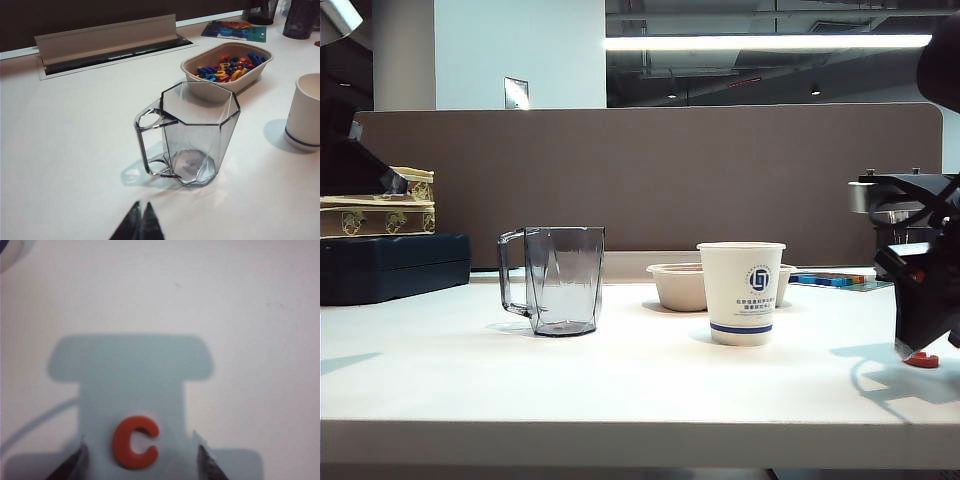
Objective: Pick up the letter "c" and put it in the paper cup.
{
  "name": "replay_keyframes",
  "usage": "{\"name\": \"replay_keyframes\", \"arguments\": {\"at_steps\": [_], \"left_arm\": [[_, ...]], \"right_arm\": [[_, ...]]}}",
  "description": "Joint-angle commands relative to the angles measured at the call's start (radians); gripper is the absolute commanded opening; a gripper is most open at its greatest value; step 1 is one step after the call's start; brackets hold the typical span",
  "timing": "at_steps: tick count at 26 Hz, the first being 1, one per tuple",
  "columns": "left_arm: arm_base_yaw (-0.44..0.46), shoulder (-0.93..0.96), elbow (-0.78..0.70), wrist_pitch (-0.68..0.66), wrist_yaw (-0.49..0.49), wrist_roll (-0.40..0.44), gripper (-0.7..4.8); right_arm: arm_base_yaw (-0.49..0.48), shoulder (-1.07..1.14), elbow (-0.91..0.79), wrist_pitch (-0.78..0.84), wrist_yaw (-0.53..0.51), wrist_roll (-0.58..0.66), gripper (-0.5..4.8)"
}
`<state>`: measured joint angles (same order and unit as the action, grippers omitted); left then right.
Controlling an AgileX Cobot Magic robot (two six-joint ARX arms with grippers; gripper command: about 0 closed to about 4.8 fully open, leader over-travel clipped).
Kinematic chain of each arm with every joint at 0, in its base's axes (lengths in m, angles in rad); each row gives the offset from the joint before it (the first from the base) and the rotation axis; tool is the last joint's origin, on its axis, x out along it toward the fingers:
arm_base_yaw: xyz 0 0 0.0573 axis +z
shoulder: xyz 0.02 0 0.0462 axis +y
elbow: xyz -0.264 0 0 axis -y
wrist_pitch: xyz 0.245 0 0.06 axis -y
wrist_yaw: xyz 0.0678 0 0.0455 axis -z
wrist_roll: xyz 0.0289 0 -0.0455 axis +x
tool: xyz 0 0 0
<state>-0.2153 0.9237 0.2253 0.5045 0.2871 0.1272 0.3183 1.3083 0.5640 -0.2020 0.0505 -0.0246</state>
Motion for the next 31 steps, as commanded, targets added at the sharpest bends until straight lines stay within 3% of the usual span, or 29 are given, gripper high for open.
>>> {"name": "replay_keyframes", "arguments": {"at_steps": [1, 13, 17, 31], "left_arm": [[0.000, 0.000, 0.005, 0.005, -0.007, 0.004, 0.03], [0.000, 0.000, 0.005, -0.032, -0.006, 0.004, 0.03], [0.000, 0.000, 0.005, -0.032, -0.006, 0.003, 0.03], [0.000, 0.000, 0.005, -0.032, -0.006, -0.008, 0.03]], "right_arm": [[0.000, -0.002, 0.002, 0.005, 0.001, 0.023, 2.74], [0.000, -0.002, 0.002, 0.000, -0.003, 0.101, 2.75], [0.000, -0.002, 0.002, -0.016, -0.066, 0.138, 2.75], [0.000, 0.018, 0.001, -0.004, -0.072, 0.149, 2.74]]}}
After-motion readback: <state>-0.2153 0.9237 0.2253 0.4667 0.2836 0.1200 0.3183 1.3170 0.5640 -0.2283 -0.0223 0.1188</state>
